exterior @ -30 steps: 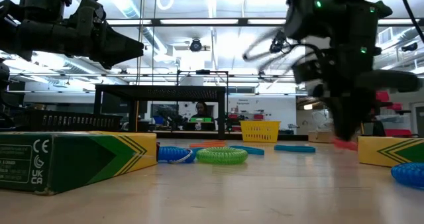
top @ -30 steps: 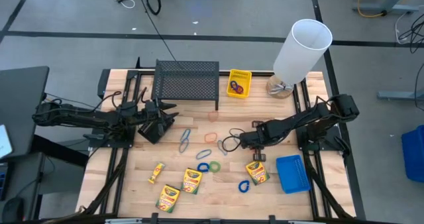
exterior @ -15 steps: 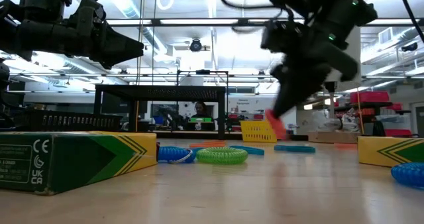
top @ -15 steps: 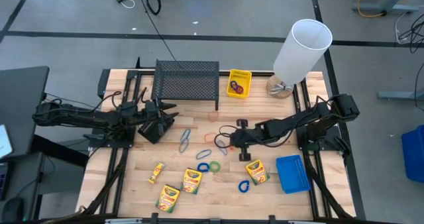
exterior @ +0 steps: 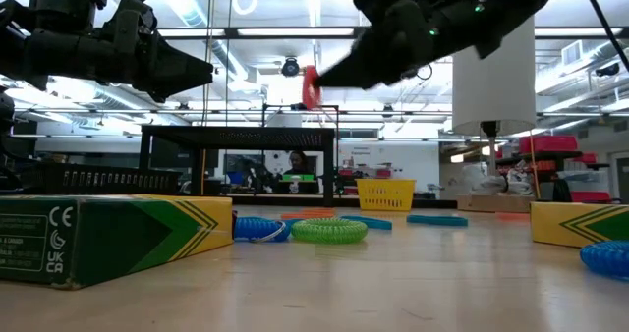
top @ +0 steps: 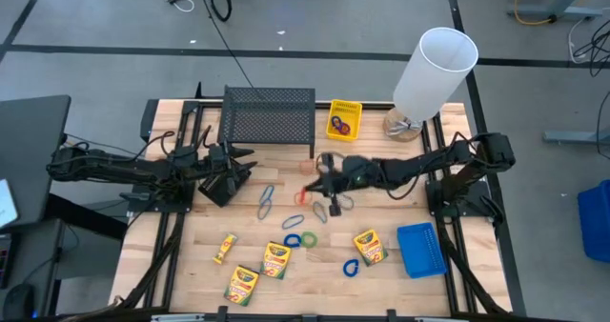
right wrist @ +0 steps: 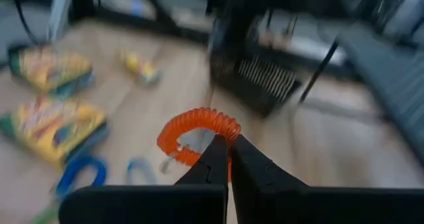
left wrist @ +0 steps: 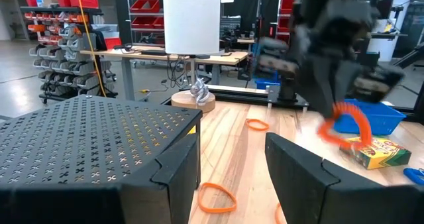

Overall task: Pick & Place Office Desk Supplies
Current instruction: Put the orange spring keychain into the yellow bin, then put the blue rubber band into the black bin

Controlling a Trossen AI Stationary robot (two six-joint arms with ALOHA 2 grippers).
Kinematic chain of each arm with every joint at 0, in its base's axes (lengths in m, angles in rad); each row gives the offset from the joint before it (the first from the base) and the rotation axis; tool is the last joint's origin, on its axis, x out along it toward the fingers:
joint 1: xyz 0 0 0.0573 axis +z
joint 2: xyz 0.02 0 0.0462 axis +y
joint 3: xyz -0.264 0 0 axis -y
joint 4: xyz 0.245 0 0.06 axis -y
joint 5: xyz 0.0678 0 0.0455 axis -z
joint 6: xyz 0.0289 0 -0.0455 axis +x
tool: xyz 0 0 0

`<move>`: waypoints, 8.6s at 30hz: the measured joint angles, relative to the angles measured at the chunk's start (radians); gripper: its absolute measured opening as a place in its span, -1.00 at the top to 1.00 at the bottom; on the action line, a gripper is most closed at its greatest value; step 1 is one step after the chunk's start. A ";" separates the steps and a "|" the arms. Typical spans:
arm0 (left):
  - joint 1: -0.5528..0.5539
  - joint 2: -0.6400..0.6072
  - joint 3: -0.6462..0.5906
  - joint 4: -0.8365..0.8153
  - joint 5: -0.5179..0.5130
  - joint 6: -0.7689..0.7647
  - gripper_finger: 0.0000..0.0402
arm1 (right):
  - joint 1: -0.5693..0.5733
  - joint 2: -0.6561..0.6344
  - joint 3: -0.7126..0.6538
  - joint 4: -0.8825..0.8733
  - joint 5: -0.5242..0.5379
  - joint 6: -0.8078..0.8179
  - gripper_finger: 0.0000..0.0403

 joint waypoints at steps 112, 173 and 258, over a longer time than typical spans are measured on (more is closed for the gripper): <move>-0.164 0.267 0.388 -0.796 -0.069 -0.250 0.10 | -0.307 -0.001 -0.005 -0.193 0.260 -0.038 -0.05; -0.155 0.906 0.680 -0.979 0.000 -0.446 0.31 | 0.104 -0.194 -0.005 -0.172 0.673 -0.203 -0.05; -0.465 0.708 0.709 -1.783 -0.288 -1.025 0.37 | 0.104 -0.193 -0.005 -0.238 0.632 -0.149 -0.05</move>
